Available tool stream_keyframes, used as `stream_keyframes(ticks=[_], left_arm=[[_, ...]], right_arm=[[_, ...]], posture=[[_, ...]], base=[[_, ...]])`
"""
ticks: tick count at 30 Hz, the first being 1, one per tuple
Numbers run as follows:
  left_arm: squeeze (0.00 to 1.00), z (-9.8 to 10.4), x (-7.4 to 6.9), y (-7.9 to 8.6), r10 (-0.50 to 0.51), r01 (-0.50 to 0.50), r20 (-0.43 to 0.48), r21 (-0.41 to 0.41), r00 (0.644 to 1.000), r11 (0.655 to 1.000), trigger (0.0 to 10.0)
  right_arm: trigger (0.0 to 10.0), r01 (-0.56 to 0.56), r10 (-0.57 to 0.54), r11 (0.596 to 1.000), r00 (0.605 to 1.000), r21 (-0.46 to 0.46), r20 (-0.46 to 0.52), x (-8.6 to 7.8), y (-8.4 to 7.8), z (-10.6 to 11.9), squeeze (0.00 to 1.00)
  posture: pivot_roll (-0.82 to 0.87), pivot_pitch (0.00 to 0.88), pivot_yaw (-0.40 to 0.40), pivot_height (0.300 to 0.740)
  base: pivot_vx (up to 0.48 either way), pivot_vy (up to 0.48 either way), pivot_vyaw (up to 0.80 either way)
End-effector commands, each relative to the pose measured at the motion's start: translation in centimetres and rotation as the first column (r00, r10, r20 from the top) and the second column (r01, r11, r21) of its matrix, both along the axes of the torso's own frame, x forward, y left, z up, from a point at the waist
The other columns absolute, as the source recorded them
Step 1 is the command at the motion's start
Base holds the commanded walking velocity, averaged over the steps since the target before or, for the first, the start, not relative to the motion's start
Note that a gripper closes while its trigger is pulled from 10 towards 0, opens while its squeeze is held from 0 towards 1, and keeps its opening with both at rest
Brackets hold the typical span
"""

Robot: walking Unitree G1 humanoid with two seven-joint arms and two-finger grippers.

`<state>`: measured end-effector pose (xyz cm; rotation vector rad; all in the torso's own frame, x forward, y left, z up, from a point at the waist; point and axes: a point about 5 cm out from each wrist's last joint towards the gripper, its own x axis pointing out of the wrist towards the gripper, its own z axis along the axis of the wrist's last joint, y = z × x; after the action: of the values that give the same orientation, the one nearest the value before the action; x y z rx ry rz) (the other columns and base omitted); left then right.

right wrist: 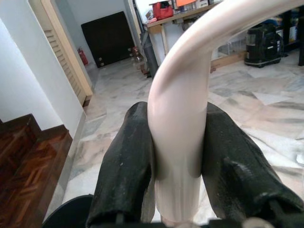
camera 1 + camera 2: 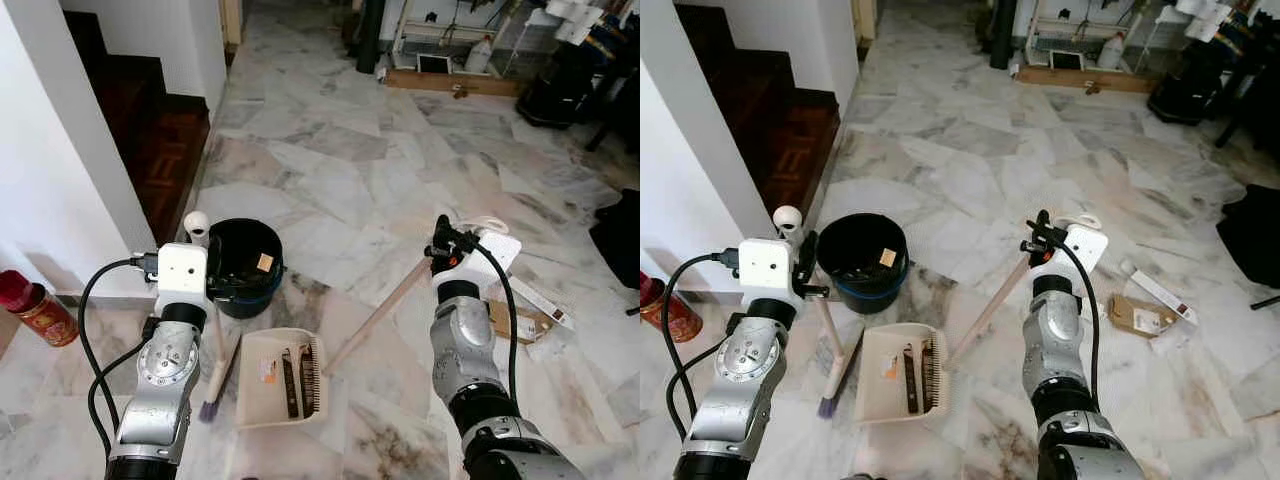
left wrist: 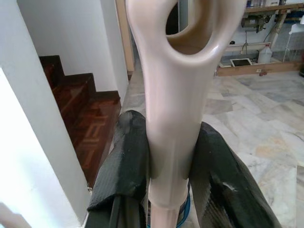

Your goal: Sweep floor

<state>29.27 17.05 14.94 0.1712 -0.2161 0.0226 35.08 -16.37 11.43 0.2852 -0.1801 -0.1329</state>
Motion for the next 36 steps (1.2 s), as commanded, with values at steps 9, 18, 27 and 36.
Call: stream_keyframes(ticks=[9,18,27,36], left_arm=[[0.0,1.0,-0.1,-0.4,-0.015,0.014,0.053,0.019,0.998,1.0,10.0],[0.0,0.8,0.0,-0.6,-0.025,0.024,0.05,0.019,0.998,1.0,10.0],[0.0,0.8,0.1,-0.7,-0.034,0.034,0.051,0.018,0.998,0.999,10.0],[0.0,0.3,0.3,-1.1,-0.049,0.048,0.033,0.032,0.998,0.998,10.0]], right_arm=[[10.0,0.056,-0.051,0.998,0.982,-0.021,0.182,0.0,-1.4,3.6,0.0],[10.0,0.094,-0.091,0.996,0.946,0.005,0.311,-0.5,-2.1,7.1,0.0],[10.0,0.082,-0.095,0.995,0.927,0.05,0.363,-1.3,-2.3,9.3,0.0],[10.0,0.068,-0.079,0.997,0.922,0.042,0.378,-0.5,-2.0,10.6,0.0]], posture=[[0.16,0.097,-0.069,0.74],[0.15,0.079,-0.067,0.74],[0.15,0.049,-0.064,0.74],[0.14,0.029,-0.062,0.74]], base=[[0.0,0.0,0.0],[0.0,0.0,0.0],[0.0,0.0,0.0],[0.0,0.0,0.0]])
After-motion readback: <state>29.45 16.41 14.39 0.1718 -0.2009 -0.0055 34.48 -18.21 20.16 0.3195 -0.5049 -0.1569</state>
